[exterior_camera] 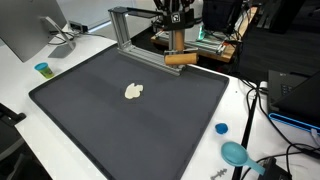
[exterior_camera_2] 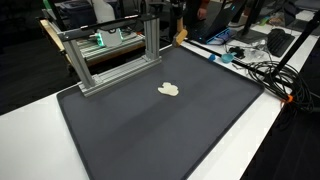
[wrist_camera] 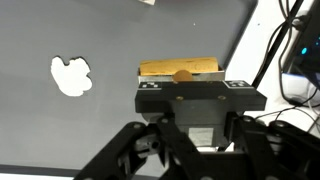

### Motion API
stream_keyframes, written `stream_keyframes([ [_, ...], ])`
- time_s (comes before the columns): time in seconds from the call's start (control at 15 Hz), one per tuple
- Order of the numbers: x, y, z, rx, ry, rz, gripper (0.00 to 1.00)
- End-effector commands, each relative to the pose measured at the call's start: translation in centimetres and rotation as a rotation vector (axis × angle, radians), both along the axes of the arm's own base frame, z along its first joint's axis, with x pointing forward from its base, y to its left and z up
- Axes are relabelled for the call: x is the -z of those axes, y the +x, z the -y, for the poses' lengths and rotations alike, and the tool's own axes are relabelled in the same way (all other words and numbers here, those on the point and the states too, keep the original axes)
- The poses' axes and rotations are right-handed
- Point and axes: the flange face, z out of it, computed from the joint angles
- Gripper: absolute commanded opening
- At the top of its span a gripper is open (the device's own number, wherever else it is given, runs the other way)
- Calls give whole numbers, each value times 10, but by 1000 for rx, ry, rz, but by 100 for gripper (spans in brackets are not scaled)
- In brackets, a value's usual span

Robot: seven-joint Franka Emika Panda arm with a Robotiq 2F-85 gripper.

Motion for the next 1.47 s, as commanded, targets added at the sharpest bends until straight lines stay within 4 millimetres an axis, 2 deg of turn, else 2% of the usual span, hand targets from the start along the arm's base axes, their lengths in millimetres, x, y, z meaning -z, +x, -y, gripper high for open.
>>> stream_keyframes([
  [0.0,-45,-33,35,193,-14,55,22],
  [0.13,-62,-35,60,298,-40,80,22],
  [0.27,-69,-32,81,408,-63,85,22],
  [0.33,-61,-26,68,318,-44,80,47],
  [0.4,-64,-27,77,356,-52,82,47],
  [0.47,-65,-27,82,376,-54,82,22],
  [0.53,-59,-26,82,365,-61,58,22],
  [0.87,-42,-53,86,247,-97,-32,22],
  [1.4,-22,-80,111,364,-188,-44,22],
])
